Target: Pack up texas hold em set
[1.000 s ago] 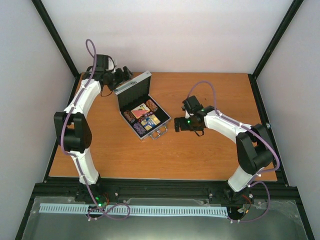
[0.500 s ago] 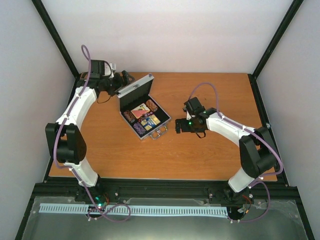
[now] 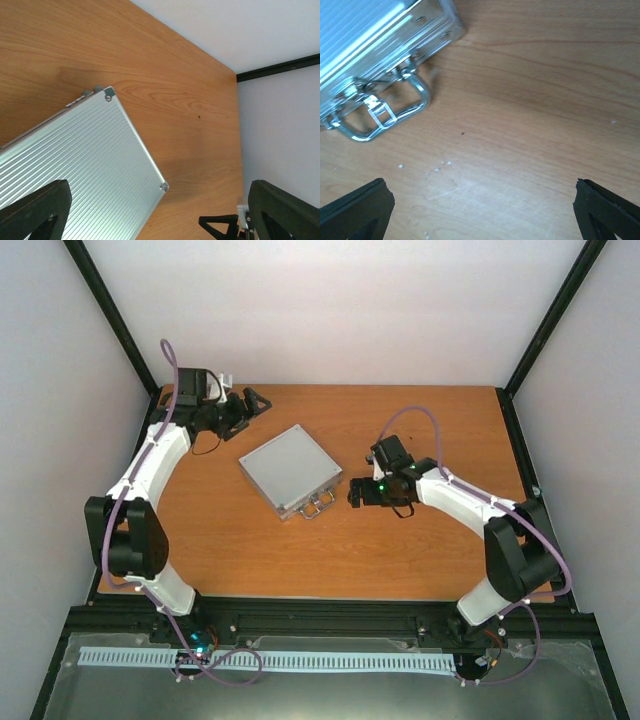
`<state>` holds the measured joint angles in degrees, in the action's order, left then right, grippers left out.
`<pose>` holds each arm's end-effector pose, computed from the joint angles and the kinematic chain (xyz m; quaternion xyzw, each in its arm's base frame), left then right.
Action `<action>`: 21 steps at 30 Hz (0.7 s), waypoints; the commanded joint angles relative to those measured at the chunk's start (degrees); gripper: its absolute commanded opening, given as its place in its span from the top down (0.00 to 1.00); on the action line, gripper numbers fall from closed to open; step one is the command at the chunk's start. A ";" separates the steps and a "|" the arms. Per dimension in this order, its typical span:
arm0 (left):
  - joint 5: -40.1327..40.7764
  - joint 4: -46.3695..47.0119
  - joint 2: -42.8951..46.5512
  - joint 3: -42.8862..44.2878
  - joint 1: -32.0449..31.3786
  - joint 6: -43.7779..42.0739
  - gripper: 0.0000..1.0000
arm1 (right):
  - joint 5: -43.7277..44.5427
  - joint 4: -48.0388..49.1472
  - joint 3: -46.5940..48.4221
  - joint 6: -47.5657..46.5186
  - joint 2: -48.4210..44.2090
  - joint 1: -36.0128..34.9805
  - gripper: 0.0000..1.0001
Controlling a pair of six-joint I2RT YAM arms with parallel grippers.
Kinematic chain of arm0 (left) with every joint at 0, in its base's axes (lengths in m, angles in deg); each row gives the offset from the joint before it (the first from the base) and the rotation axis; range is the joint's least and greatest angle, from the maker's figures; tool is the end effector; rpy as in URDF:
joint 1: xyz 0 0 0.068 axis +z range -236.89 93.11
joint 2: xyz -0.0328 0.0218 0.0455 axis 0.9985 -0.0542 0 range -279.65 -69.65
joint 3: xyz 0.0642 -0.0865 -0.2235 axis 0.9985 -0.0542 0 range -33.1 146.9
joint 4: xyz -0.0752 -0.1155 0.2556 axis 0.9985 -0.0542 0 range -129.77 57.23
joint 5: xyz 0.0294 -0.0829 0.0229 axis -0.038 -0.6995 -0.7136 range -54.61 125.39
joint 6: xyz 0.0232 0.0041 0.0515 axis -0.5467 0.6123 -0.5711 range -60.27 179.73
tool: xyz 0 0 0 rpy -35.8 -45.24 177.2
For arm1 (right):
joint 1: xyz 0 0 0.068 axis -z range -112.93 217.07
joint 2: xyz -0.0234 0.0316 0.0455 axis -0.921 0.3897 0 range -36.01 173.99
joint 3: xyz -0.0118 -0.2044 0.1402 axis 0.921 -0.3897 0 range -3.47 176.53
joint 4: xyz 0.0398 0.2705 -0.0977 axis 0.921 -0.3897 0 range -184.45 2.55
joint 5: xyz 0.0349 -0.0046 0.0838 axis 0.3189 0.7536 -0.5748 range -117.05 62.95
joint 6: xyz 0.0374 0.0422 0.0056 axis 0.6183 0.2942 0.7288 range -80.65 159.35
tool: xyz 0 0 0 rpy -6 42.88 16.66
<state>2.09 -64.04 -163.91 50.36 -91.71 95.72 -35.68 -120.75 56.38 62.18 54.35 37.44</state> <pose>0.3960 -0.0551 0.2869 -0.1231 0.8746 -0.3810 0.2735 0.2921 0.1729 0.1621 -0.0746 0.9685 0.1656 0.1703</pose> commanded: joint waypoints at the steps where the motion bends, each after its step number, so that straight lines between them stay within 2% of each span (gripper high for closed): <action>1: -4.22 2.00 1.86 0.17 0.03 0.65 0.00 | -8.50 3.28 -1.48 -2.05 -3.32 0.45 0.00; 10: -6.58 9.50 1.68 -5.86 -6.04 3.19 0.00 | -30.10 8.07 -0.49 -6.42 0.28 0.40 0.00; 17: -7.21 11.24 -0.31 -11.12 -6.78 -0.11 0.00 | -36.47 9.73 2.26 -9.77 6.30 0.15 0.00; 21: -7.03 11.16 -2.99 -13.18 -6.78 -1.70 0.00 | -36.14 6.79 7.53 -13.55 10.54 -0.87 0.00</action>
<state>-4.32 -54.27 -164.35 38.64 -98.79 96.68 -68.75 -113.58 58.59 53.35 62.03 37.26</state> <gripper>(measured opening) 0.998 0.995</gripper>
